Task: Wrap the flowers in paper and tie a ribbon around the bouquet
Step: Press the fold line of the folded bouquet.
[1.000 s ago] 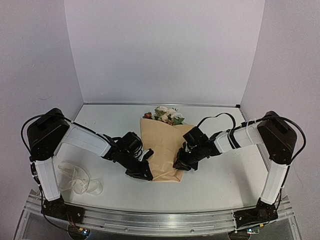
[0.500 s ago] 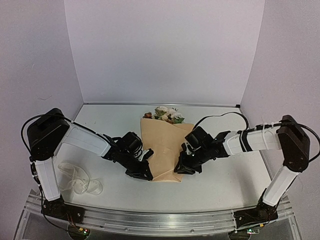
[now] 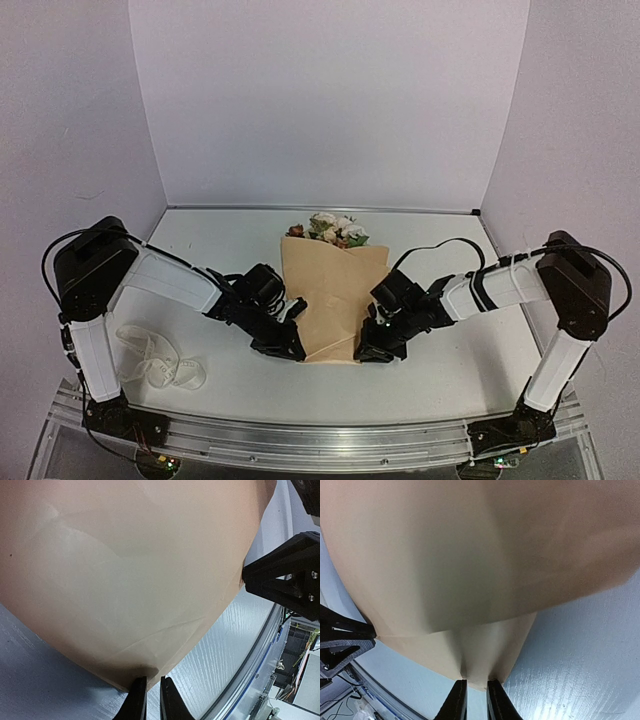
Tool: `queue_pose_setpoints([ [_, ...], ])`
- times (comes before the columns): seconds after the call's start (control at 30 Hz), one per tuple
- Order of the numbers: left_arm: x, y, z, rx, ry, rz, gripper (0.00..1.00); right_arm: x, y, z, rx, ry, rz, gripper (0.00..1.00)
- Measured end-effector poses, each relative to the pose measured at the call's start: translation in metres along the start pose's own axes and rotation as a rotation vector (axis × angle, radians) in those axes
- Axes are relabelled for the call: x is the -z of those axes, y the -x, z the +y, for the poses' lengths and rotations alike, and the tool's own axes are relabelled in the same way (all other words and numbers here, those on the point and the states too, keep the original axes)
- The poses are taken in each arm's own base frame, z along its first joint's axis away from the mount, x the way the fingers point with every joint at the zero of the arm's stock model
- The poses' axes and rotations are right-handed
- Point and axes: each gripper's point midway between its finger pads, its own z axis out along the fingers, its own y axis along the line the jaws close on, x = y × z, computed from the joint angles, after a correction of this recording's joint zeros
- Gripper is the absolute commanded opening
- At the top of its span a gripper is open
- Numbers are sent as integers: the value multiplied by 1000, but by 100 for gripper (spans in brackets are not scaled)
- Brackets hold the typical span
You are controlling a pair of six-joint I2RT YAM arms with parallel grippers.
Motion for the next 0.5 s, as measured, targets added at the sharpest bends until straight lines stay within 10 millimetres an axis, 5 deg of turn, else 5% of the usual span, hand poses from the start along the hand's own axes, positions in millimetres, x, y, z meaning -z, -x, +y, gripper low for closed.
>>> queue_pose_setpoints([
  [0.23,9,7,-8,-10,11,-25,26,2,1,2,1,6,-6,22],
  [0.5,45,37,-25,-29,-7,-147,24,28,4,21,45,66,-47,27],
])
